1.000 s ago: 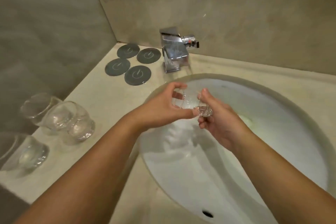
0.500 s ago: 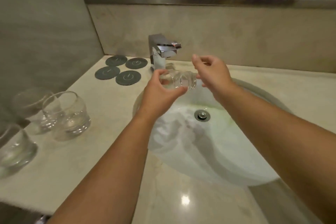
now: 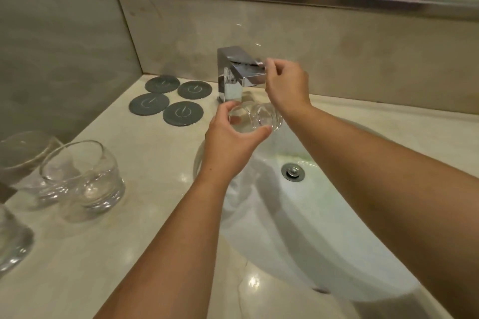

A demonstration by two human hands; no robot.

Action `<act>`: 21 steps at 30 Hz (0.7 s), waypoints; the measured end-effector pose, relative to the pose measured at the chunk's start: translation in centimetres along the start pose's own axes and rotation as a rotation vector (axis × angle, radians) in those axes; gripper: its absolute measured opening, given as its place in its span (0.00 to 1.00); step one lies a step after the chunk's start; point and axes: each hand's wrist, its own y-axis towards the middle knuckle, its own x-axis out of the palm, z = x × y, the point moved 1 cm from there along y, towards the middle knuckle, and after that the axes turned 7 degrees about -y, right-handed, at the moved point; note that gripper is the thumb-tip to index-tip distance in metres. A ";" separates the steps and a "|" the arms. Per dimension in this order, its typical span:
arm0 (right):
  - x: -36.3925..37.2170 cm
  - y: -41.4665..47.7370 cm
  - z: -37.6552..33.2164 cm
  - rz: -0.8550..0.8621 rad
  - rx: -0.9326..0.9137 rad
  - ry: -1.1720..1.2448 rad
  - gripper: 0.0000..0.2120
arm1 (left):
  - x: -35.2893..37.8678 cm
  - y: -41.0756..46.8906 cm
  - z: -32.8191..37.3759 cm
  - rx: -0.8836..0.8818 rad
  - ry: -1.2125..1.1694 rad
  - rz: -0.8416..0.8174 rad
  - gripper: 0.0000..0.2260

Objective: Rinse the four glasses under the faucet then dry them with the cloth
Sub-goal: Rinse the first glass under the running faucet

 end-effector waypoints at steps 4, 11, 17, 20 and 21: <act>0.2 0.2 0.2 -0.004 -0.071 -0.070 0.19 | -0.1 0.4 -0.4 -0.027 -0.014 0.026 0.32; 0.5 0.8 0.5 0.005 -0.065 -0.079 0.18 | -0.3 0.8 -0.9 -0.073 -0.024 0.048 0.29; 0.6 1.2 0.9 -0.010 -0.036 -0.049 0.19 | -0.4 0.9 -1.2 -0.106 -0.018 0.053 0.32; 0.6 1.3 0.9 -0.010 -0.034 -0.040 0.18 | -0.4 0.9 -1.2 -0.113 -0.019 0.044 0.33; 0.5 1.3 0.9 -0.011 -0.034 -0.040 0.18 | -0.4 0.9 -1.2 -0.115 -0.019 0.041 0.33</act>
